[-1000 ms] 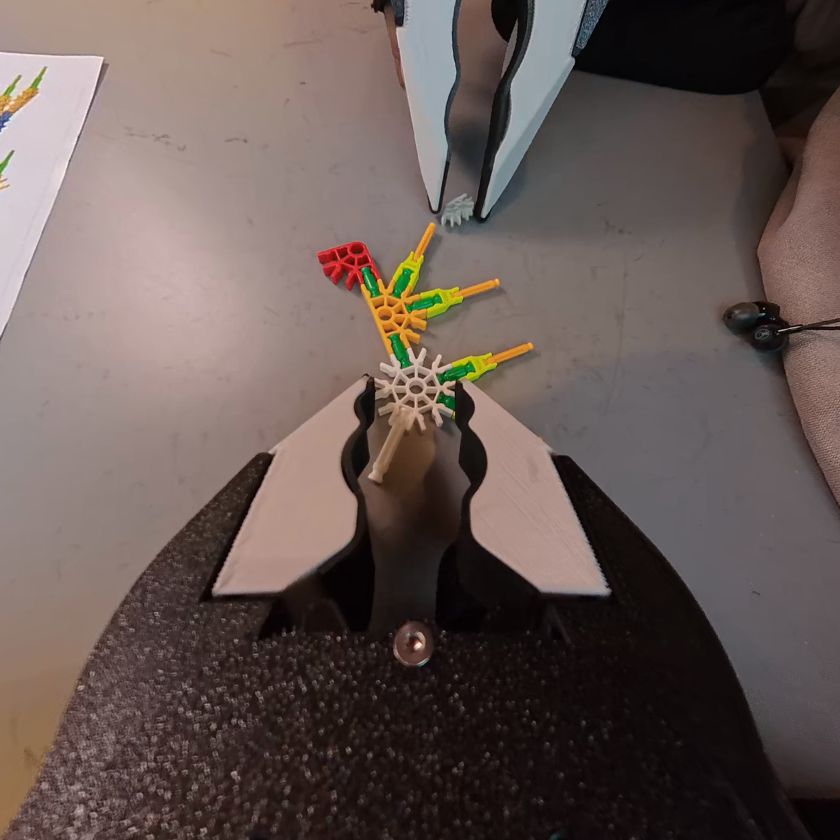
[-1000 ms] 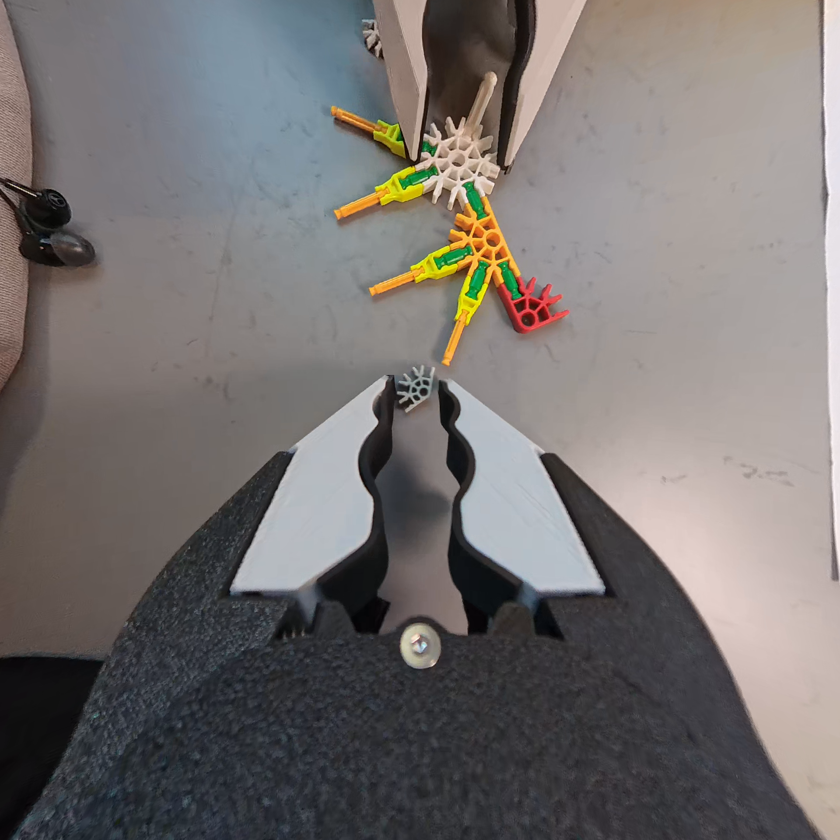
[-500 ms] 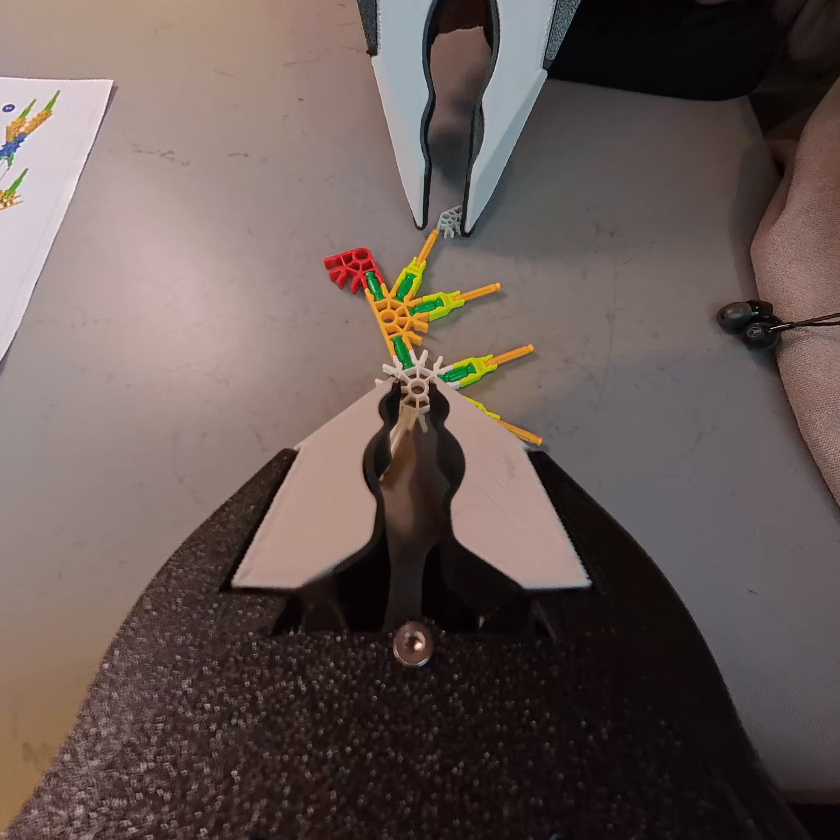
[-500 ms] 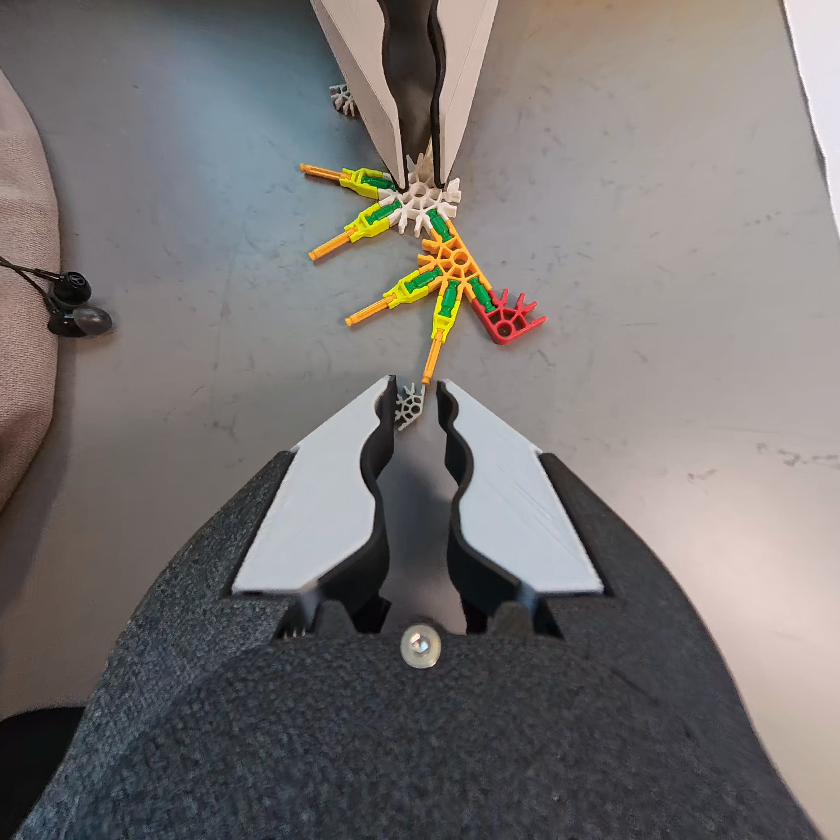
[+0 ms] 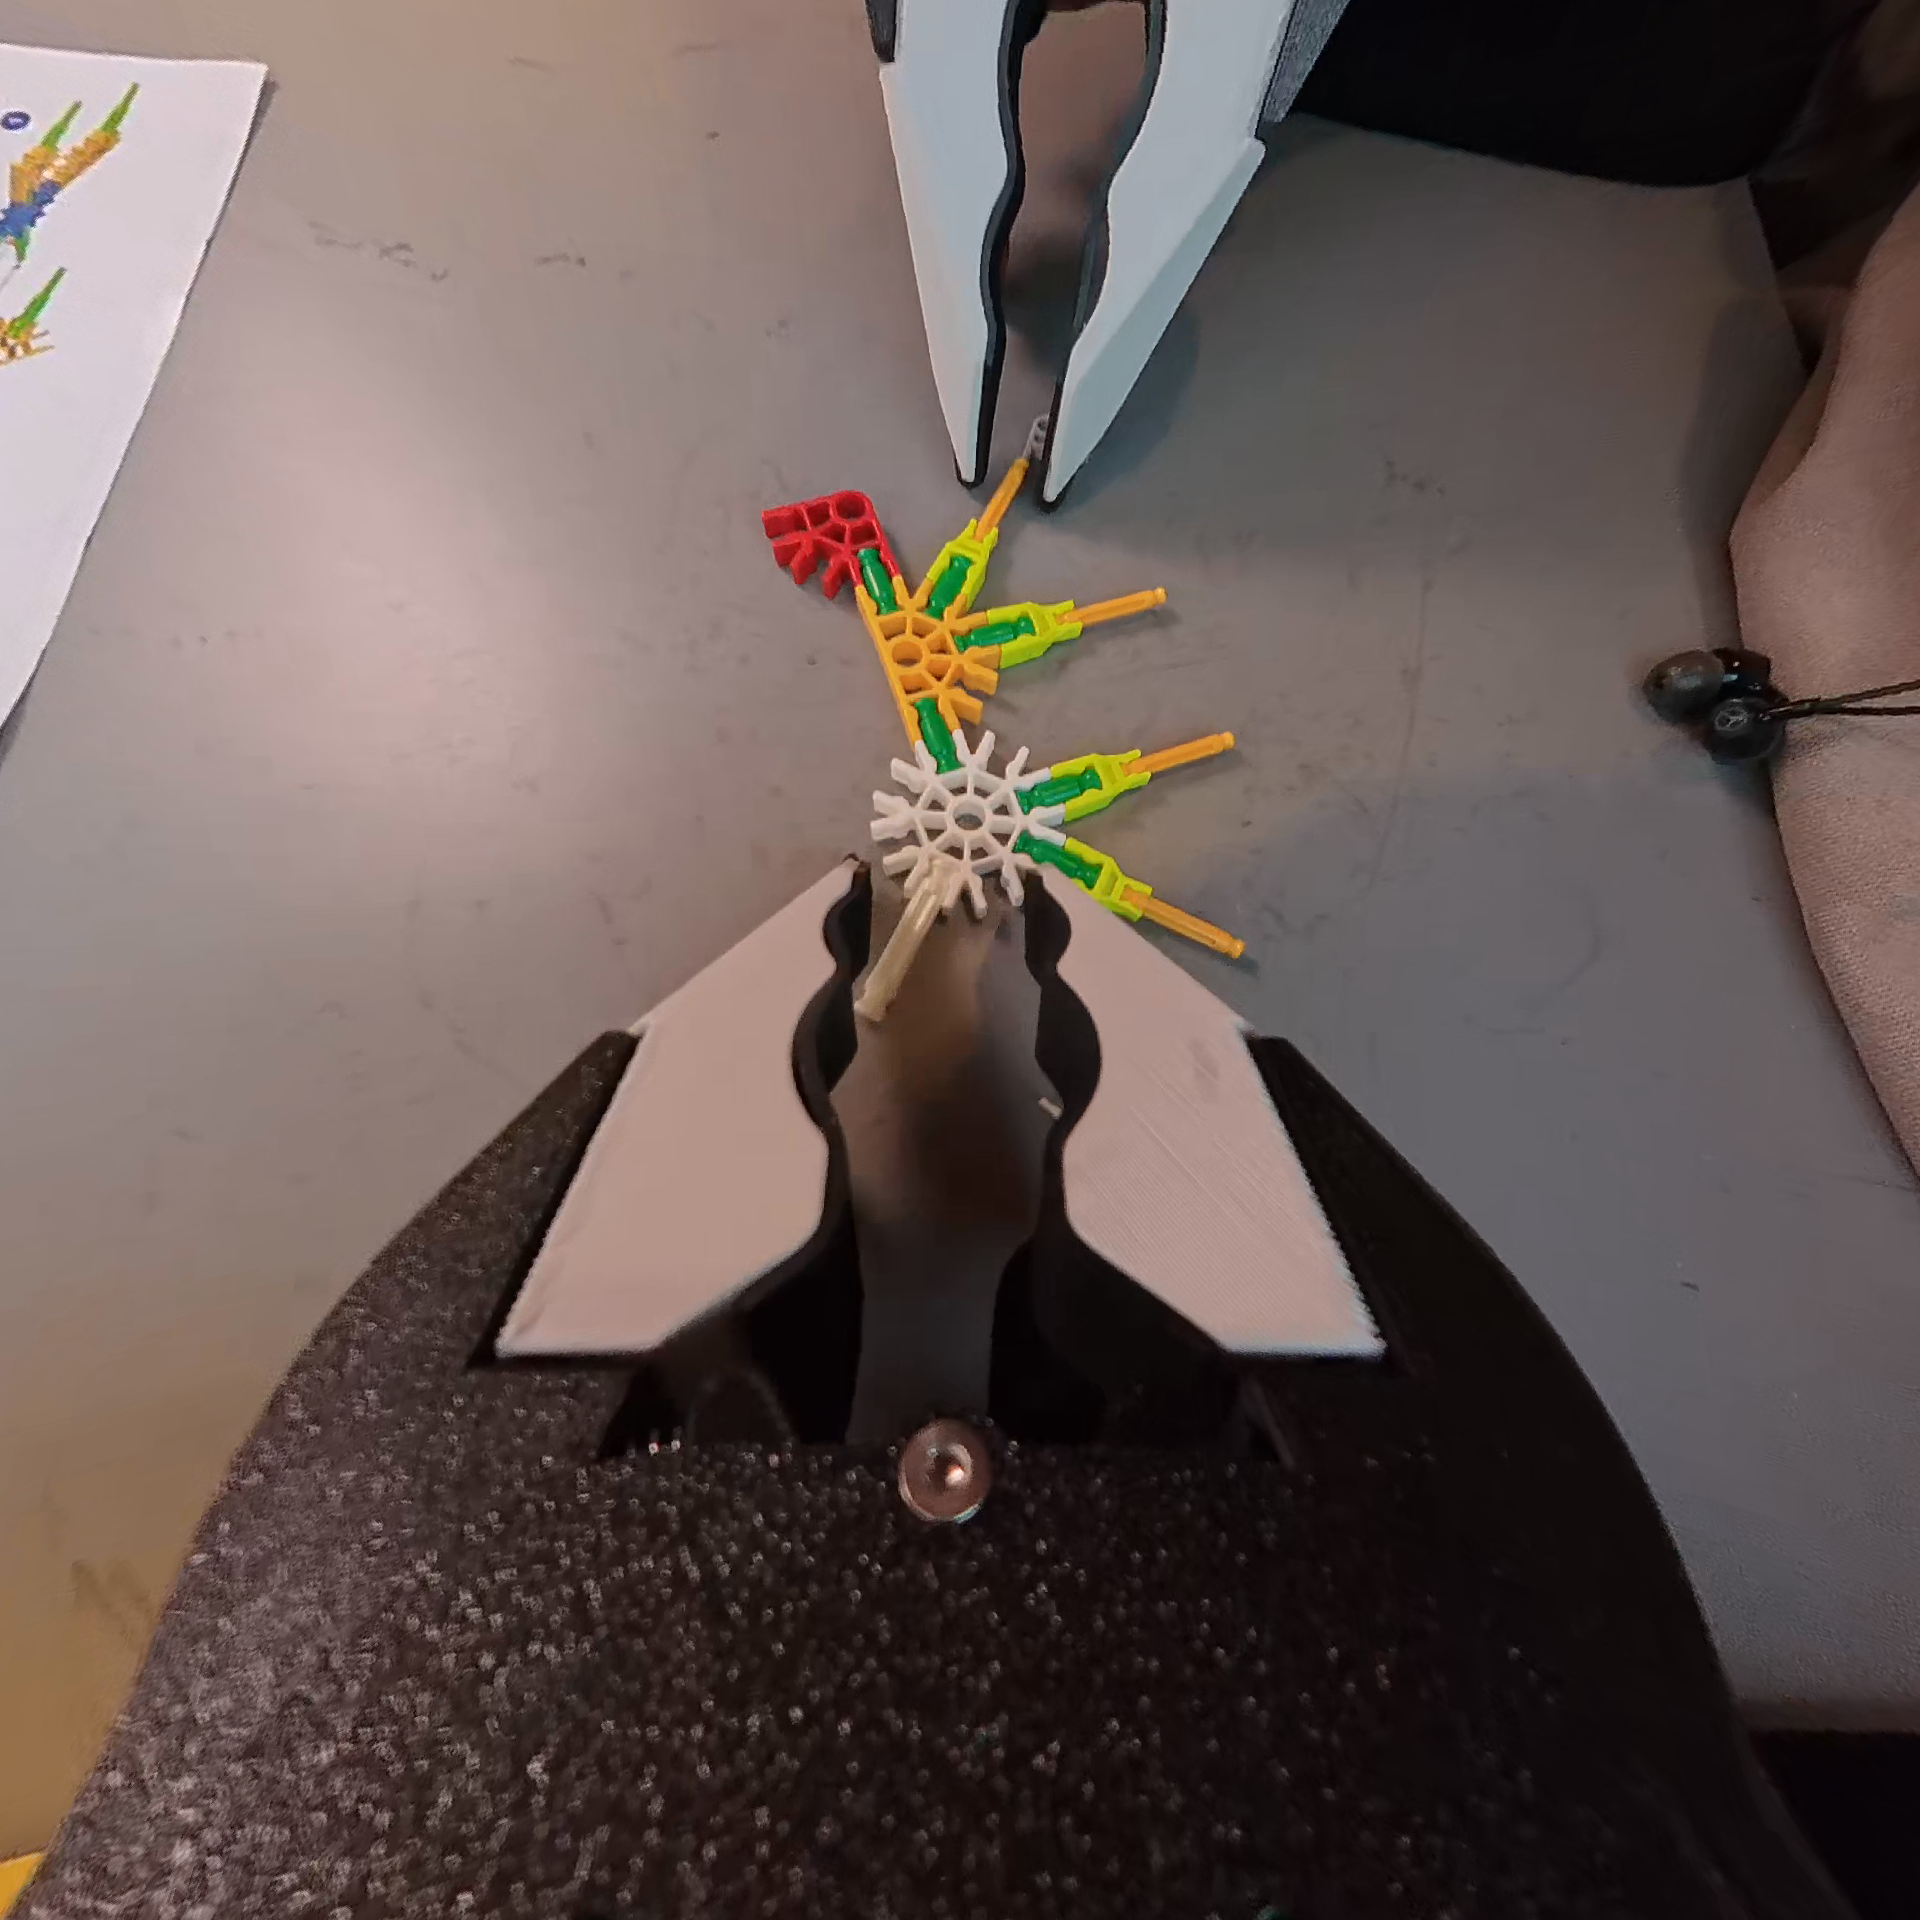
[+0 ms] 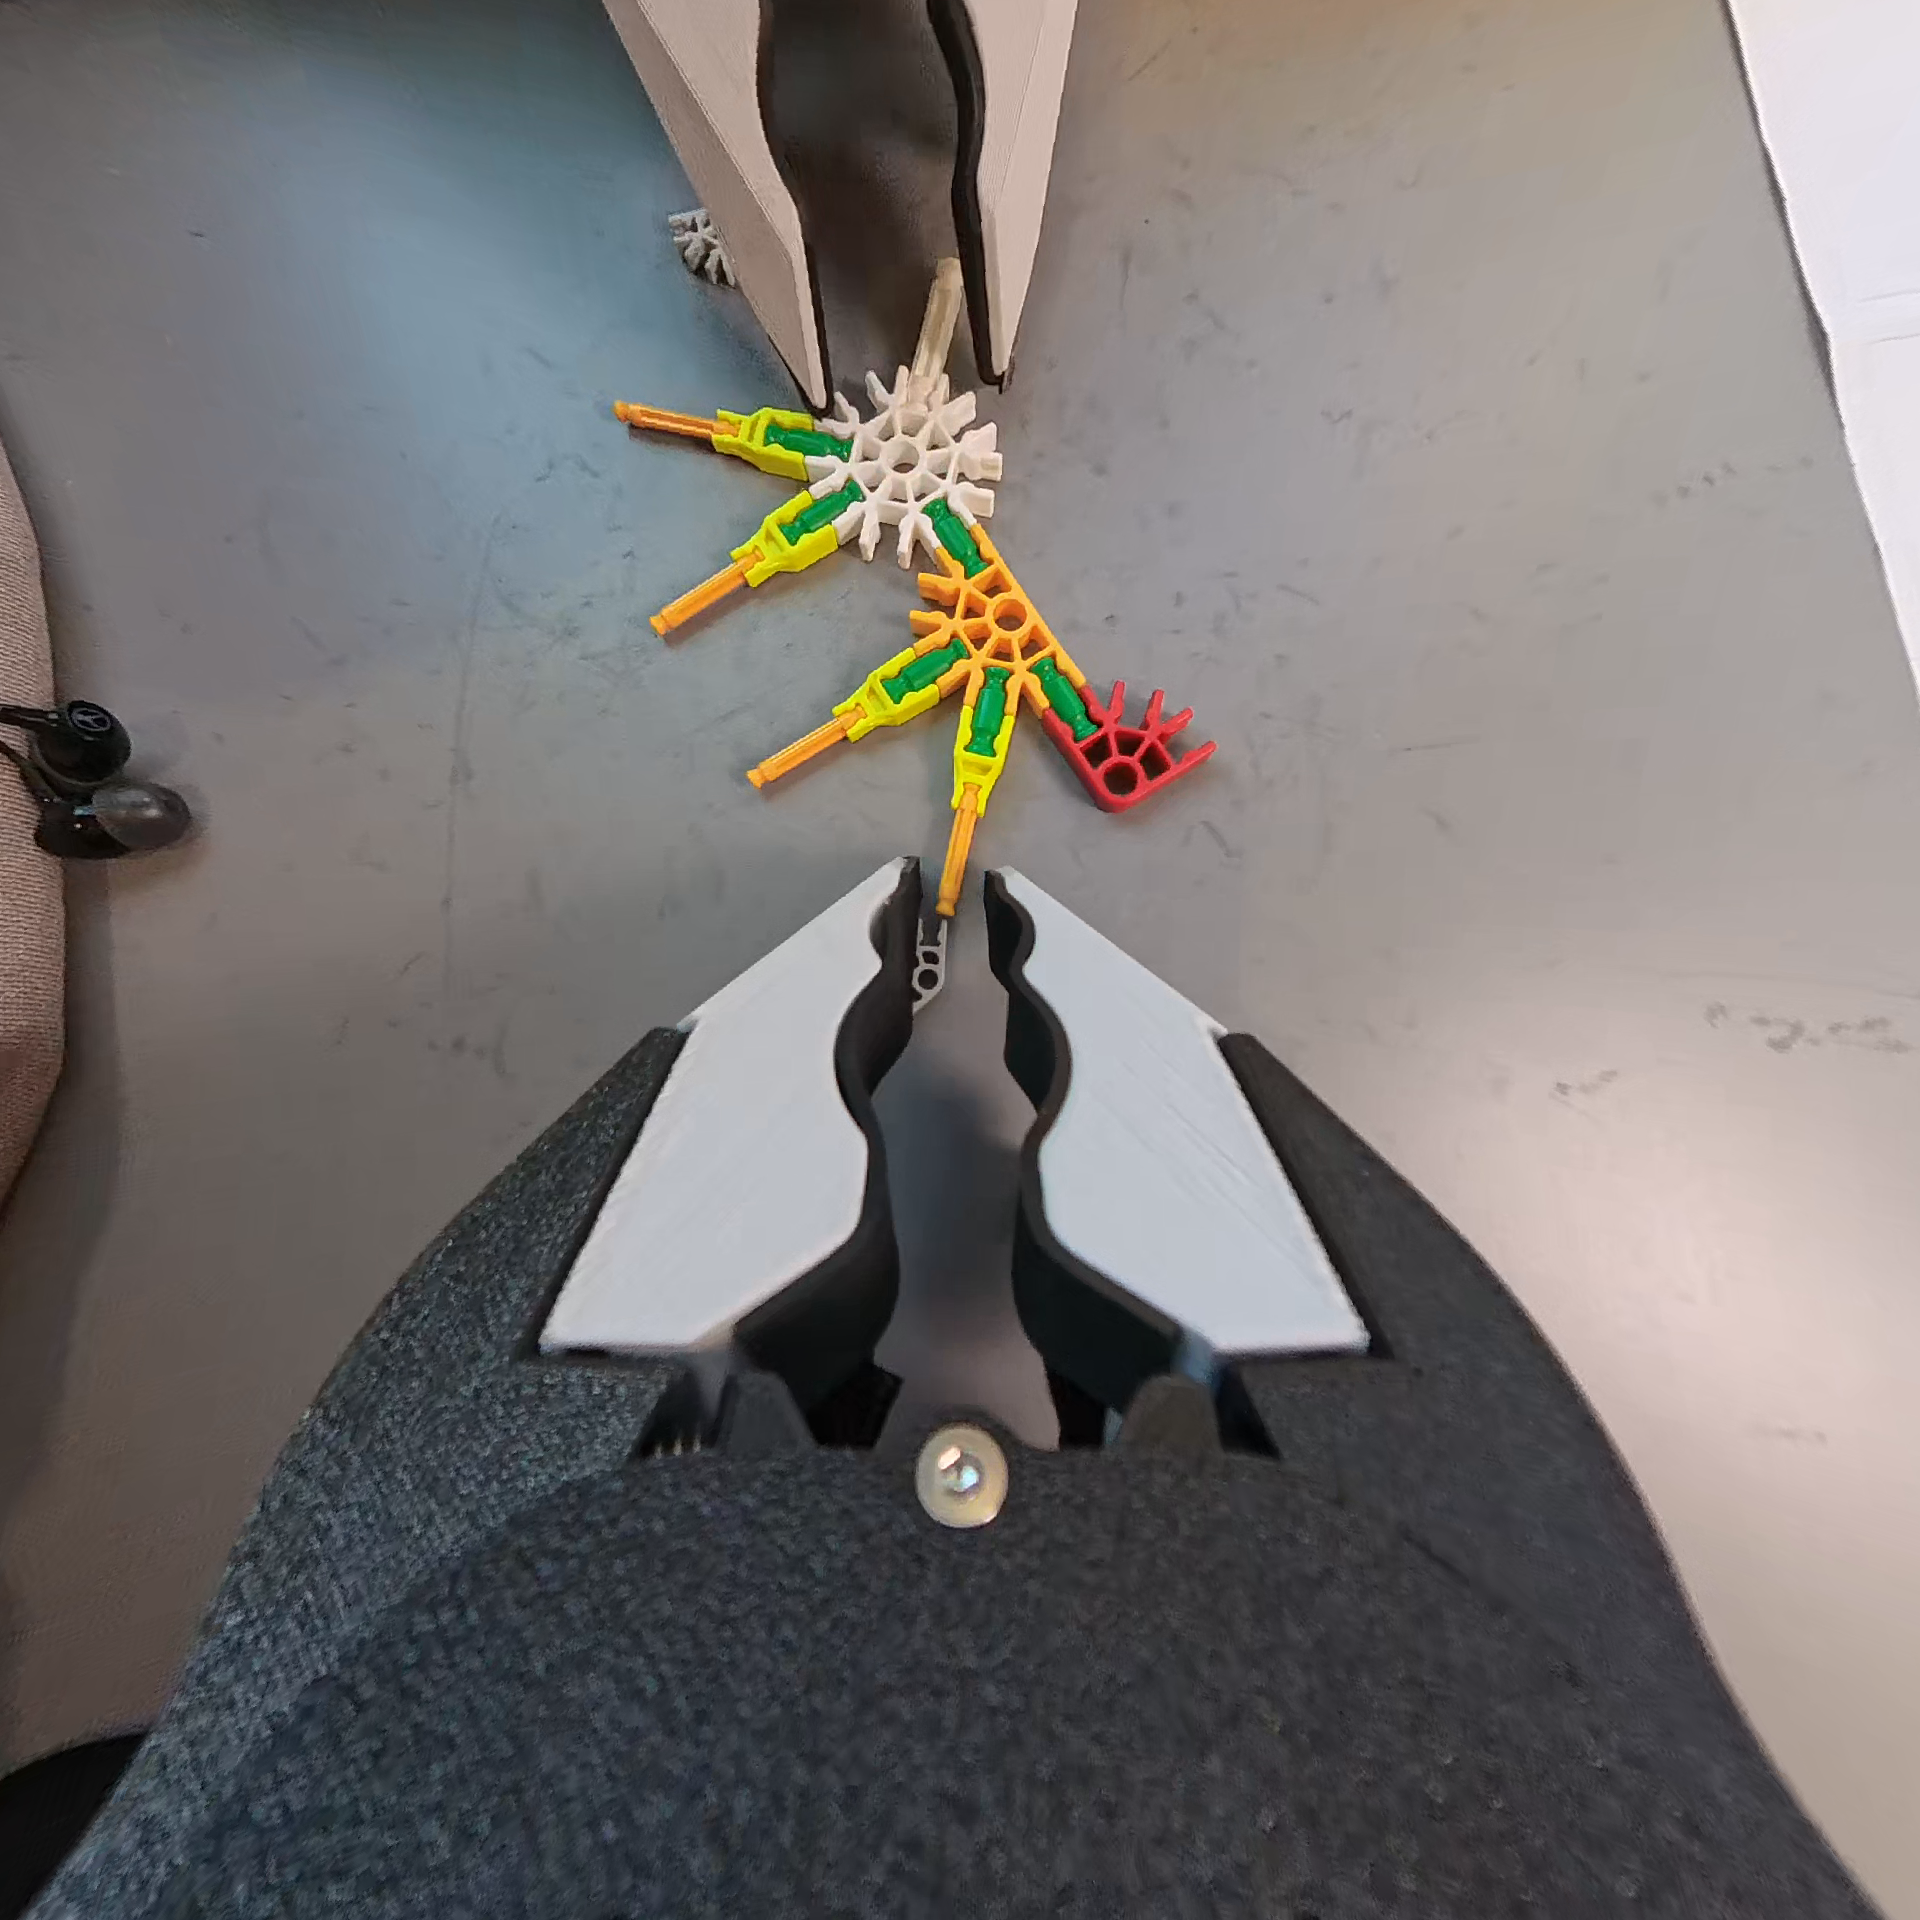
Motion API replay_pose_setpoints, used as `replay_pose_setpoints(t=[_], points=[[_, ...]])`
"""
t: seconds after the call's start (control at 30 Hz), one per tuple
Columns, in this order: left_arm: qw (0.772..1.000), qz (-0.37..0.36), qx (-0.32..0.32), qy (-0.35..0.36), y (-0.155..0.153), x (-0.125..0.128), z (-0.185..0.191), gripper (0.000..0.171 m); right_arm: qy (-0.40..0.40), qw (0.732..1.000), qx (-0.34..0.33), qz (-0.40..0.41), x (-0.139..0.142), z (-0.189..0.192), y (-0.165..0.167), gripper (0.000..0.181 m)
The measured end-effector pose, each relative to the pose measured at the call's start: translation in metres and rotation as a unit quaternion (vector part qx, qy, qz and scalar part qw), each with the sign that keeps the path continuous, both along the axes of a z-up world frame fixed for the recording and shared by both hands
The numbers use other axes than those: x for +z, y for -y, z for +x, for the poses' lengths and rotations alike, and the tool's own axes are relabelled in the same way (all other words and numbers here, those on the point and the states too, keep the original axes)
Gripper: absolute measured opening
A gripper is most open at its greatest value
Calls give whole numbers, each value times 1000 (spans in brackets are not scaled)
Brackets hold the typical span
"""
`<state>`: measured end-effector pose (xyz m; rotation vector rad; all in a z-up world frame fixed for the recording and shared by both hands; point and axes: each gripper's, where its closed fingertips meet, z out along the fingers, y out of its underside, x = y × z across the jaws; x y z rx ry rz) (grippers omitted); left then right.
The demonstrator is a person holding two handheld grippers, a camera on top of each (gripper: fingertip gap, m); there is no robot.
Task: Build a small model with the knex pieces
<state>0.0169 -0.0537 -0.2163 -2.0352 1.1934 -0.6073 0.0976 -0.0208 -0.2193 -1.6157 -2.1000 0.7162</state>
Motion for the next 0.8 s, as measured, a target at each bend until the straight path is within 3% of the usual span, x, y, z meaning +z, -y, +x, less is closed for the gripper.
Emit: replay_pose_setpoints(t=[0.17,0.8], points=[[1000,-17,-2,6,3,-1,2,23,0,1000,10,6,0,-1,3,3],[1000,3,-8,-9,8,3,13,22,-16,998,37,39,3,9,3,3]])
